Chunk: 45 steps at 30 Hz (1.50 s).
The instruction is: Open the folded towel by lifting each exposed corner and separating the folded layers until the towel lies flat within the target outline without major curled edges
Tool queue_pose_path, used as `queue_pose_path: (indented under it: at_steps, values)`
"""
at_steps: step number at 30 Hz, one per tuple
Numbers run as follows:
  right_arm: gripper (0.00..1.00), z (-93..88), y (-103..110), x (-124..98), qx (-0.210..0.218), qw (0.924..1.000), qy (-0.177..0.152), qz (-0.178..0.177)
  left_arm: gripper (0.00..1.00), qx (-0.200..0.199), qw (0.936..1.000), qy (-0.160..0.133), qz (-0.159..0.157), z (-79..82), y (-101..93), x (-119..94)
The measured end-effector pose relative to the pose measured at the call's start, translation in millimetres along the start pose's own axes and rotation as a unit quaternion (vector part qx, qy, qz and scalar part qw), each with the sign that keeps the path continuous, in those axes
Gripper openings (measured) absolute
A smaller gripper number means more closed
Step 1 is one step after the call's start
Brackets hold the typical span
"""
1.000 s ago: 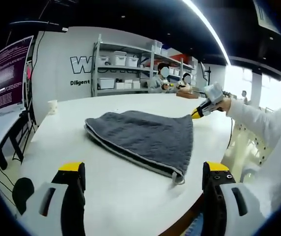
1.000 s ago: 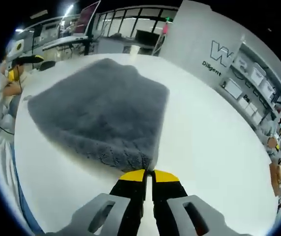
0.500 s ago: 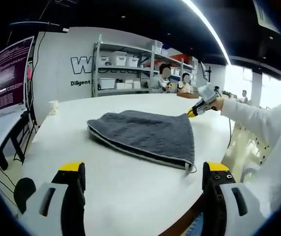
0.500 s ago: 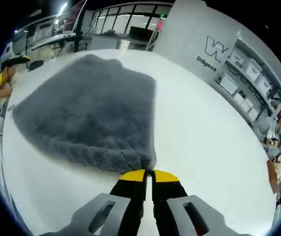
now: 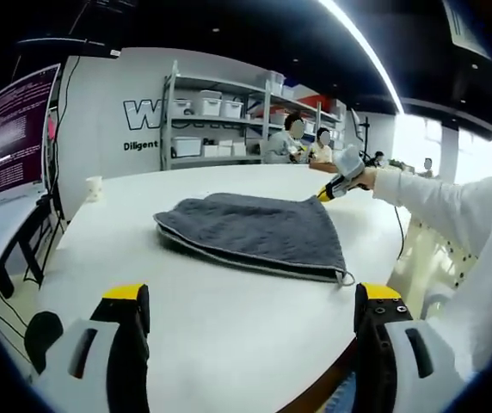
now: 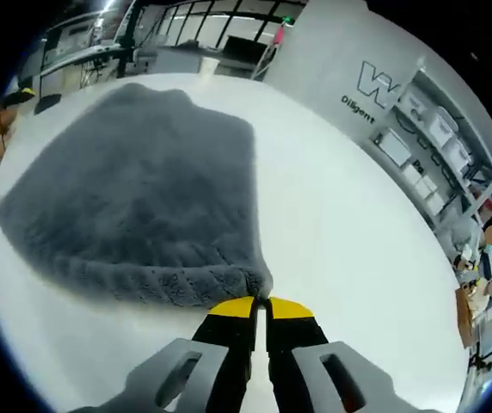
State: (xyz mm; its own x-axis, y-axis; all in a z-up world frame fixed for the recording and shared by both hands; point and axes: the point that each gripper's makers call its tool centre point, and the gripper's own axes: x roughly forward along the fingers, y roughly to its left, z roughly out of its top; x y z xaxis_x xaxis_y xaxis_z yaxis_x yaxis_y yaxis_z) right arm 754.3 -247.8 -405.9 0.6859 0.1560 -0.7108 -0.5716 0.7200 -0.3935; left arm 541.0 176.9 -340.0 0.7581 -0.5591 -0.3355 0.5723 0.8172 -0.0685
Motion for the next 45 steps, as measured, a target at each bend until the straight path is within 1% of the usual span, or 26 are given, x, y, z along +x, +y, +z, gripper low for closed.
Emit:
queue_pose_path:
  at_steps: [8, 12, 20, 22, 24, 27, 31, 39, 42, 43, 45]
  values:
    - [0.0, 4.3, -9.0, 9.7, -0.026, 0.9993, 0.021, -0.015, 0.98, 0.0, 1.0, 0.001, 0.0, -0.6, 0.2, 0.0]
    - [0.0, 6.2, -12.8, 12.1, -0.027, 0.9992, 0.024, -0.018, 0.98, 0.001, 1.0, 0.002, -0.001, -0.8, -1.1, 0.3]
    - [0.0, 18.2, -35.4, 24.1, -0.035, 0.9978, 0.036, -0.042, 0.98, 0.003, 1.0, 0.005, -0.005, -1.8, -2.6, 1.7]
    - [0.0, 20.8, -39.3, 26.6, -0.038, 0.9974, 0.039, -0.046, 0.98, 0.004, 1.0, 0.005, -0.004, -1.5, -2.2, 1.2]
    - [0.0, 25.1, -37.3, 28.1, -0.041, 0.9971, 0.04, -0.051, 0.98, 0.004, 1.0, 0.005, -0.002, -1.4, -1.0, 0.6]
    - [0.0, 28.1, -44.5, 34.9, -0.048, 0.9963, 0.046, -0.055, 0.98, 0.006, 1.0, 0.005, 0.002, -0.7, 1.1, -0.9]
    - [0.0, 36.1, -55.2, 41.8, -0.062, 0.9949, 0.052, -0.06, 0.98, 0.008, 0.9999, 0.005, 0.008, 0.0, 4.8, -2.7]
    - [0.0, 58.5, -75.2, 56.2, -0.09, 0.9917, 0.058, -0.071, 0.98, 0.007, 0.9998, 0.008, 0.017, -2.4, 9.6, -3.4]
    - [0.0, 64.1, -74.3, 59.2, -0.098, 0.9906, 0.062, -0.073, 0.98, 0.007, 0.9998, 0.008, 0.018, -2.9, 10.6, -3.8]
    - [0.0, 65.9, -70.2, 58.9, -0.1, 0.9902, 0.063, -0.074, 0.98, 0.007, 0.9997, 0.008, 0.019, -2.9, 10.8, -4.3]
    - [0.0, 68.9, -71.6, 62.1, -0.106, 0.9891, 0.067, -0.077, 0.98, 0.011, 0.9997, 0.007, 0.022, -1.5, 10.7, -6.3]
